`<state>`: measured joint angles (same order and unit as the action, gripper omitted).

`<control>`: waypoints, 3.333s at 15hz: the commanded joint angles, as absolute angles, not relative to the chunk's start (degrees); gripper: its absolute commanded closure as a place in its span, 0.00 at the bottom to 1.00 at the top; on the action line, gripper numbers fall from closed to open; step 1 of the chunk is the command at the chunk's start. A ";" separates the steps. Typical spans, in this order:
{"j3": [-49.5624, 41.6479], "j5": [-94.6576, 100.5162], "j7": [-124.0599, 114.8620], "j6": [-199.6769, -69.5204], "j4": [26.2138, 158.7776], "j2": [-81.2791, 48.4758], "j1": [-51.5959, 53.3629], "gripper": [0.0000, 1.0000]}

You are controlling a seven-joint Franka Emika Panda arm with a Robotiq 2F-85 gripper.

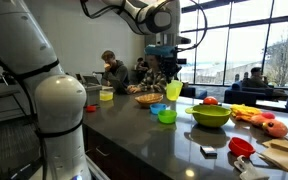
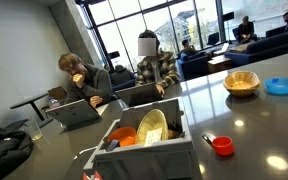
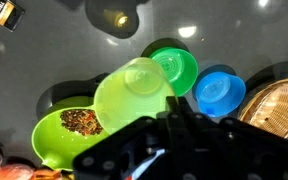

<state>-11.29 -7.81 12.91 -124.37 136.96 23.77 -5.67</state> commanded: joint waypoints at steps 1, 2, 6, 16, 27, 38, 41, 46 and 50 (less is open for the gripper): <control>-11.01 -7.38 11.46 -126.43 137.81 22.71 -6.24 0.99; -10.96 -7.31 11.35 -126.42 137.79 22.44 -6.28 0.99; -10.77 -6.85 11.14 -126.75 137.65 21.48 -6.34 0.99; -11.10 -8.47 12.52 -125.86 137.53 21.06 -5.59 0.96; -11.12 -9.06 13.03 -125.86 137.53 21.06 -5.33 0.96; -11.12 -9.06 13.02 -125.85 137.53 21.03 -5.33 0.96; -11.12 -9.06 13.02 -125.85 137.53 21.02 -5.33 0.96; -11.08 -9.00 12.93 -125.84 137.39 20.89 -5.35 0.99; -11.09 -8.91 12.65 -126.19 137.59 20.43 -5.52 0.99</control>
<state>-11.18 -9.06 13.00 -126.01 137.65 20.66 -5.25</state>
